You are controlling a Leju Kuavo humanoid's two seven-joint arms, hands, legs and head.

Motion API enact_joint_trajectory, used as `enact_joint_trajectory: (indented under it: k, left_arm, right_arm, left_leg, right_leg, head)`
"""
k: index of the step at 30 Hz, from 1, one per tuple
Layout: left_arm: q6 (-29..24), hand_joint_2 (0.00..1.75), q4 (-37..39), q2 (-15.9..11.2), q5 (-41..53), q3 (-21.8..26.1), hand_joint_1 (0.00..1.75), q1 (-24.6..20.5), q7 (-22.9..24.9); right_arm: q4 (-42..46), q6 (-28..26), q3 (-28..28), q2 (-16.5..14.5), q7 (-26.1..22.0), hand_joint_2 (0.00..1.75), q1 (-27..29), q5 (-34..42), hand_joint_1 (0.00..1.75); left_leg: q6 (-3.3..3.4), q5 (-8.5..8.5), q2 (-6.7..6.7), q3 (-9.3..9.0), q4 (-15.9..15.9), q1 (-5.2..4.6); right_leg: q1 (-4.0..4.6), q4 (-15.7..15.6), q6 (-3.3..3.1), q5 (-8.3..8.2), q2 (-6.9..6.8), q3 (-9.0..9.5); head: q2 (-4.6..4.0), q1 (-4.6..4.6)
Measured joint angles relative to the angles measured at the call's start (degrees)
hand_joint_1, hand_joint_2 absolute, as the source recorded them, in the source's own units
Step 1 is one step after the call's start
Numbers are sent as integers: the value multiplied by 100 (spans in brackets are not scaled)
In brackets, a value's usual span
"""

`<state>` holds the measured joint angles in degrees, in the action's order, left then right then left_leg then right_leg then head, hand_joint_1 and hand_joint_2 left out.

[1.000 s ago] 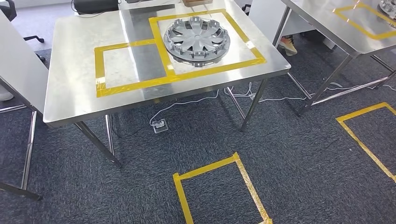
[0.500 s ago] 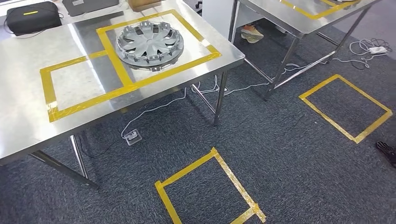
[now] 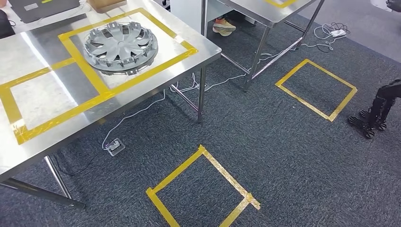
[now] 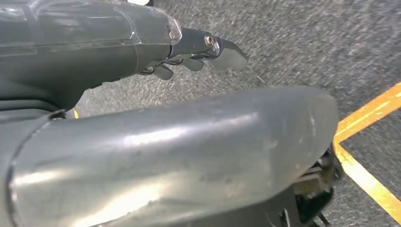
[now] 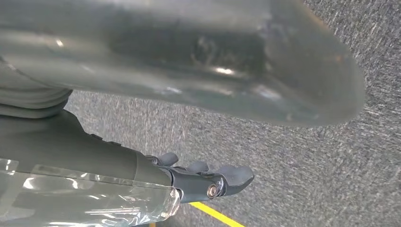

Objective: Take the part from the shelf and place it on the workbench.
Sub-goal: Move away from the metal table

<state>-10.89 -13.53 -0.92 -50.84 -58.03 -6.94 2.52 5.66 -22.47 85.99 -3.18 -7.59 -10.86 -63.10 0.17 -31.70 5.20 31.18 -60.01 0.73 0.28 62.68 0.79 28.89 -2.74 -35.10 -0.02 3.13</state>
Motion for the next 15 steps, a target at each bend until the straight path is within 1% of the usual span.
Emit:
enact_joint_trajectory:
  k: [1,2,3,4,5,6,7,8,9,10,11,12,13,14,15]
  left_arm:
    - [0,0,-1,5,0,0,0,-3,-2]
    - [0,0,-1,13,0,0,0,-4,-4]
    - [0,0,-2,19,-1,0,0,-5,-7]
    - [0,0,-3,22,-1,0,0,-7,-10]
    - [0,0,-4,25,-2,0,0,-11,-13]
    - [1,0,-6,24,-3,0,0,-15,-19]
    - [1,0,-8,22,-5,0,0,-17,-25]
    - [1,0,-7,20,-8,0,0,-17,-28]
    - [1,0,-7,18,-12,0,0,-11,-31]
    - [1,0,-7,16,-15,0,0,-5,-30]
    - [2,0,-6,15,-17,0,0,0,-30]
    - [2,0,-6,14,-17,0,0,4,-29]
    - [3,0,-6,11,-16,0,0,4,-30]
    - [2,0,-6,8,-16,0,0,3,-30]
    - [2,0,-6,5,-15,0,0,4,-30]
  right_arm:
    - [-1,0,0,5,-5,0,-10,-1,0]
    - [-2,0,-1,11,-10,0,-15,-2,0]
    - [-2,0,-1,17,-14,0,-14,-6,0]
    - [-2,0,-1,24,-17,0,-6,-13,0]
    - [-2,0,0,27,-18,0,7,-21,0]
    - [-3,0,0,26,-21,0,8,-31,0]
    - [-4,0,0,24,-26,0,-1,-41,0]
    - [-5,0,0,19,-33,0,-14,-47,0]
    - [-5,0,-1,16,-45,0,-29,-51,0]
    - [-7,0,-2,15,-56,0,-35,-54,0]
    - [-7,0,-2,14,-65,0,-30,-55,0]
    - [-8,0,-2,14,-72,0,-21,-55,0]
    - [-8,0,-1,14,-74,0,-14,-55,0]
    - [-8,0,-1,15,-75,0,-9,-56,0]
    - [-8,0,-1,15,-76,0,-12,-58,0]
  left_leg:
    - [-20,-12,53,-20,11,-8]
    - [-43,-21,104,-37,27,-13]
    - [-70,-25,151,-57,47,-18]
    - [-102,-35,162,-76,65,-16]
    - [-132,-60,49,-96,60,-11]
    - [-155,-138,-136,-70,-31,-9]
    - [-172,-267,-342,18,-233,-8]
    - [-175,-429,-521,170,-548,-6]
    - [-177,-591,-584,371,-915,-9]
    - [-182,-674,-584,555,-1215,-10]
    - [-187,-648,-572,676,-1362,-8]
    - [-192,-497,-570,694,-1291,-5]
    - [-196,-255,-609,613,-1027,4]
    - [-194,-36,-745,477,-689,23]
    - [-192,110,-920,338,-373,47]
  right_leg:
    - [37,-228,-52,-57,-93,112]
    - [67,-336,-91,-56,-143,157]
    - [81,-357,-114,-49,-110,156]
    - [67,-399,-136,-70,-49,175]
    - [53,-452,-152,-93,3,204]
    - [33,-510,-173,-123,58,241]
    - [12,-562,-195,-149,118,277]
    - [11,-575,-211,-154,179,288]
    - [10,-577,-230,-151,251,293]
    - [13,-569,-239,-141,329,295]
    - [15,-556,-240,-128,412,301]
    - [13,-537,-232,-111,497,310]
    - [6,-508,-216,-86,585,321]
    - [-6,-470,-194,-52,667,329]
    - [-11,-421,-163,-15,746,323]
  head:
    - [0,0]
    - [0,-2]
    - [0,-1]
    - [0,4]
    - [0,-1]
    - [0,-15]
    - [0,-43]
    - [0,-84]
    - [0,-124]
    - [0,-161]
    - [0,-193]
    - [0,-219]
    - [0,-241]
    - [0,-265]
    - [0,-289]
